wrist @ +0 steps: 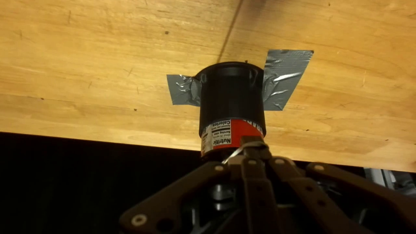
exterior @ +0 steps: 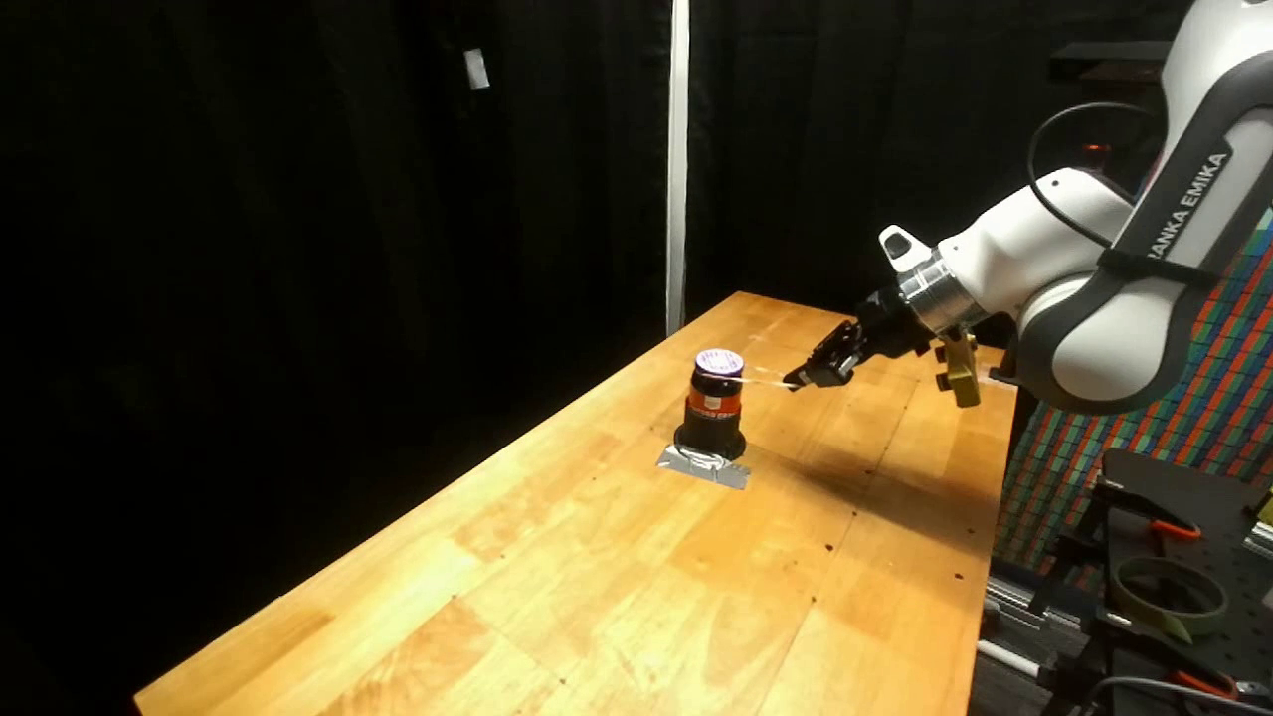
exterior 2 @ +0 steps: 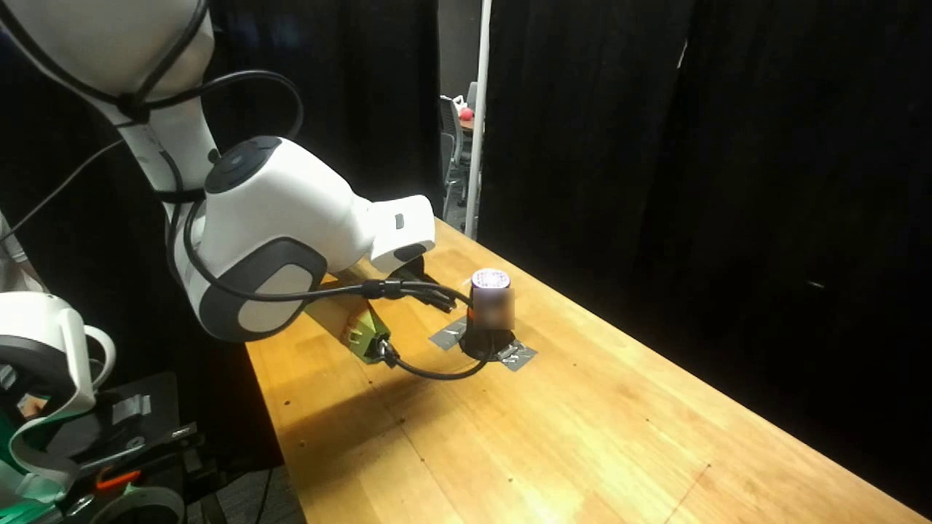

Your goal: Put the rubber band on the cup

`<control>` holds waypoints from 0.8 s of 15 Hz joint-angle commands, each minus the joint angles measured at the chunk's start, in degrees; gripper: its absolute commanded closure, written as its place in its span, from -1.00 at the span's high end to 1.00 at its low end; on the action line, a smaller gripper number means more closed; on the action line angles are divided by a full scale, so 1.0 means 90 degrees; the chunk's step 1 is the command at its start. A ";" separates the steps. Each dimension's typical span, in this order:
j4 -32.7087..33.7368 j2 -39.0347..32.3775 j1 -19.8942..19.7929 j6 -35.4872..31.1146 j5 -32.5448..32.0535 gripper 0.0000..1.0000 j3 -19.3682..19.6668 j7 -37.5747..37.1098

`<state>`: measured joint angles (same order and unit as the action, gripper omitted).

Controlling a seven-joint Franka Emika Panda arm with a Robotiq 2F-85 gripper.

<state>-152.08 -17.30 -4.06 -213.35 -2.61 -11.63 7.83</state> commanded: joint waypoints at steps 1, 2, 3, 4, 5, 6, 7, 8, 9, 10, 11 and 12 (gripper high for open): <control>-0.0287 -0.0248 0.0276 -0.1289 -0.0391 -0.96 0.0446 -0.0110; -0.0319 -0.0347 0.0338 -0.1648 -0.0401 -0.96 0.0534 -0.0066; -0.0346 -0.0462 0.0389 -0.2021 -0.0425 -0.95 0.0603 -0.0037; -0.0374 -0.0565 0.0434 -0.2352 -0.0455 -0.98 0.0659 -0.0027; -0.0421 -0.0653 0.0459 -0.2664 -0.0540 -0.97 0.0695 -0.0029; -0.0450 -0.0746 0.0498 -0.2960 -0.0578 -0.97 0.0728 -0.0009; -0.0463 -0.0841 0.0531 -0.3203 -0.0625 -0.97 0.0758 0.0005; -0.0476 -0.0920 0.0557 -0.3381 -0.0655 -0.96 0.0777 -0.0001; -0.0486 -0.1006 0.0589 -0.3545 -0.0662 -0.97 0.0800 0.0012; -0.0498 -0.1065 0.0603 -0.3670 -0.0702 -0.97 0.0817 0.0005; -0.0373 -0.0736 0.0589 -0.3180 -0.0773 -0.97 0.0810 -0.0099; -0.0380 -0.0767 0.0589 -0.3167 -0.0823 -0.96 0.0822 -0.0093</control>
<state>-155.62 -26.15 0.49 -241.85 -7.95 -5.44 7.69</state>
